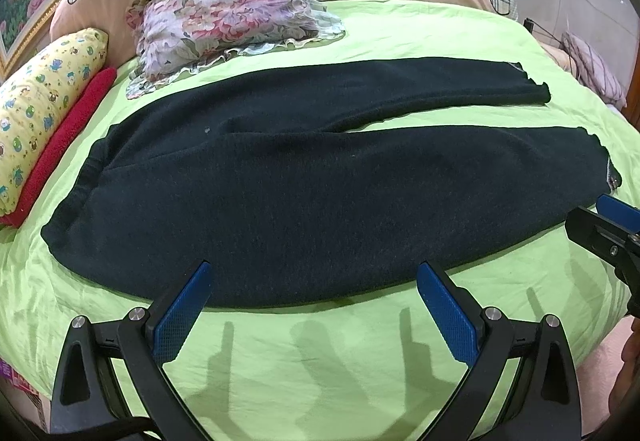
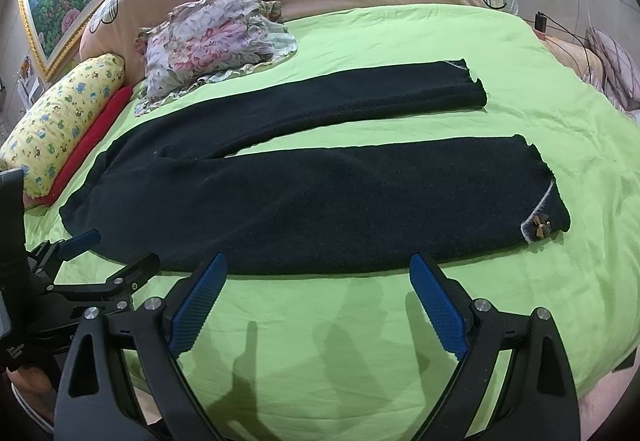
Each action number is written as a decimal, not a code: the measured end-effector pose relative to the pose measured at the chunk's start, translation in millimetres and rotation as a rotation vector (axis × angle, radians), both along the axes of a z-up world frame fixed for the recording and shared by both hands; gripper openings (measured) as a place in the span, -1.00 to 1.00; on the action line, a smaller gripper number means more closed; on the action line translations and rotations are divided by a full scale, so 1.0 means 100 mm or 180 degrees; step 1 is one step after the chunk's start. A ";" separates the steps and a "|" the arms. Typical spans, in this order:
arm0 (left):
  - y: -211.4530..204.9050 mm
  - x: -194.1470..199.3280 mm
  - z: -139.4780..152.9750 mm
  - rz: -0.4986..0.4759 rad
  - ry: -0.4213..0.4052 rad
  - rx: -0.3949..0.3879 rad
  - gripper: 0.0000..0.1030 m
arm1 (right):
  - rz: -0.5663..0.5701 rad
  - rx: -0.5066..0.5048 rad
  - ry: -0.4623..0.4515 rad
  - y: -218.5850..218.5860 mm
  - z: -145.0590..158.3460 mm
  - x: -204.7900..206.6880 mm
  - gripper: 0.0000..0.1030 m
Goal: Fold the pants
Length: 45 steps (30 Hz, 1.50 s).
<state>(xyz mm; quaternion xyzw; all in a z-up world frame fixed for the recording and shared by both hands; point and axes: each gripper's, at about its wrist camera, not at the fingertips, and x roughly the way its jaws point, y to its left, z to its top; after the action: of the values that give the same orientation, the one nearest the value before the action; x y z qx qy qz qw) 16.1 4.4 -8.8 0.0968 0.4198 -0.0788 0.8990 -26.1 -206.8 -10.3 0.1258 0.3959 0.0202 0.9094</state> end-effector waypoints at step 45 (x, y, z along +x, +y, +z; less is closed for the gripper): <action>-0.10 0.44 0.08 -0.0382 0.0132 -0.0293 0.98 | -0.0048 0.0109 -0.0080 -0.39 0.18 0.26 0.80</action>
<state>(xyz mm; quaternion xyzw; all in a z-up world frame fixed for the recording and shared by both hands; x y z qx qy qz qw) 60.0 -5.7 -1.1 0.0787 0.4277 -0.1538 0.8872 0.1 -246.2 7.7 0.1440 0.3830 0.0217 0.9122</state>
